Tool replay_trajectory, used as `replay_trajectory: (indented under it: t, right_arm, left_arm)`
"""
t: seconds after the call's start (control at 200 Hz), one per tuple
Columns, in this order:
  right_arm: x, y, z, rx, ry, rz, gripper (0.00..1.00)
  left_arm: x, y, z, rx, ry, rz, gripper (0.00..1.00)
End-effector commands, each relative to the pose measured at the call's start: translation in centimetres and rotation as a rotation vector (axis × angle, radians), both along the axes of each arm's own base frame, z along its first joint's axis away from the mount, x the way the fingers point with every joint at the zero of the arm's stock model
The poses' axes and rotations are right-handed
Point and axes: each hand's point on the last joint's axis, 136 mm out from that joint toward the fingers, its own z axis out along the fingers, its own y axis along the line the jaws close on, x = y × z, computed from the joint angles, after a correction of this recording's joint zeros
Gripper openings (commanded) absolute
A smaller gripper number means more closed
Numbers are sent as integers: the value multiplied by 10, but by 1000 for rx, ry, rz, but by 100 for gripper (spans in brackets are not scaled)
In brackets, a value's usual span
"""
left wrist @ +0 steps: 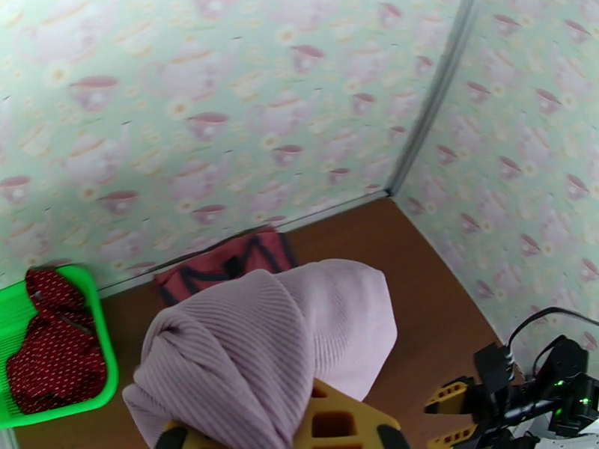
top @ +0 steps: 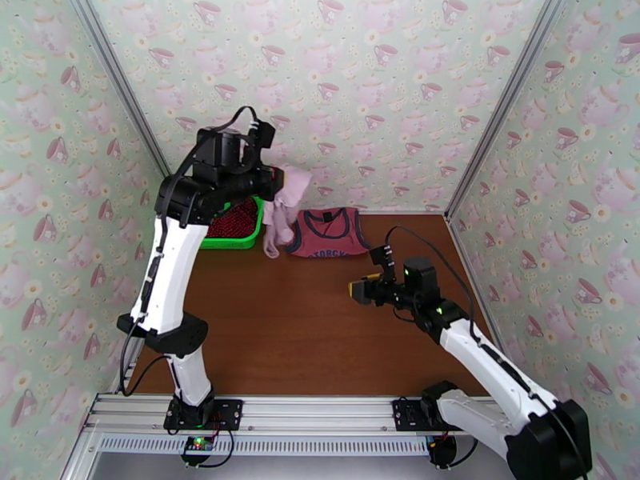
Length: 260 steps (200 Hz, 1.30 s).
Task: Fold and stack the mixed laundry pile
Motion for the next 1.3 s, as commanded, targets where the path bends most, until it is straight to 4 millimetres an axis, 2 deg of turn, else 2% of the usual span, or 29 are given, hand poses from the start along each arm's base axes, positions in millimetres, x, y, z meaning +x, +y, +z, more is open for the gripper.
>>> replay_trajectory:
  t: [0.0, 0.13, 0.24, 0.481, 0.586, 0.706, 0.831, 0.927, 1.012, 1.017, 1.027, 1.157, 1.297]
  right_arm:
    - [-7, 8, 30, -13, -306, 106, 77]
    - [-2, 13, 43, 1, -425, 131, 83]
    - [-2, 33, 45, -15, -427, 195, 84]
    - [-13, 77, 34, -29, -446, 206, 89]
    - [-21, 89, 25, -23, -452, 180, 90]
    - [-24, 95, 5, -53, -423, 139, 90]
    - [-22, 83, -10, -83, -390, 69, 89]
    - [-23, 63, -12, -99, -392, -5, 89]
    - [-29, 42, -14, -132, -382, -61, 89]
    - [-30, 41, -17, -139, -376, -60, 89]
    - [-32, 37, -8, -122, -395, -71, 89]
    - [-46, 7, -14, -189, -357, -118, 89]
    - [-60, -13, -7, -198, -359, -138, 89]
  left_arm:
    - [-21, 4, 44, -74, -111, 27, 0]
    - [-28, -3, 45, -82, -107, 40, 0]
    - [-31, -8, 40, -89, -84, 65, 0]
    - [-46, -28, 34, -110, -76, 123, 0]
    - [-49, -33, 31, -117, -74, 167, 0]
    - [-53, -43, 23, -128, -54, 206, 0]
    - [-60, -62, 5, -145, -22, 185, 0]
    - [-63, -78, -12, -158, 3, 147, 0]
    - [-61, -83, -32, -130, 31, 151, 0]
    - [-62, -82, -33, -129, 32, 151, 0]
    - [-61, -82, -36, -122, 36, 156, 0]
    - [-61, -69, -84, -36, 84, 223, 0]
    - [-81, -51, -139, 4, 174, 228, 0]
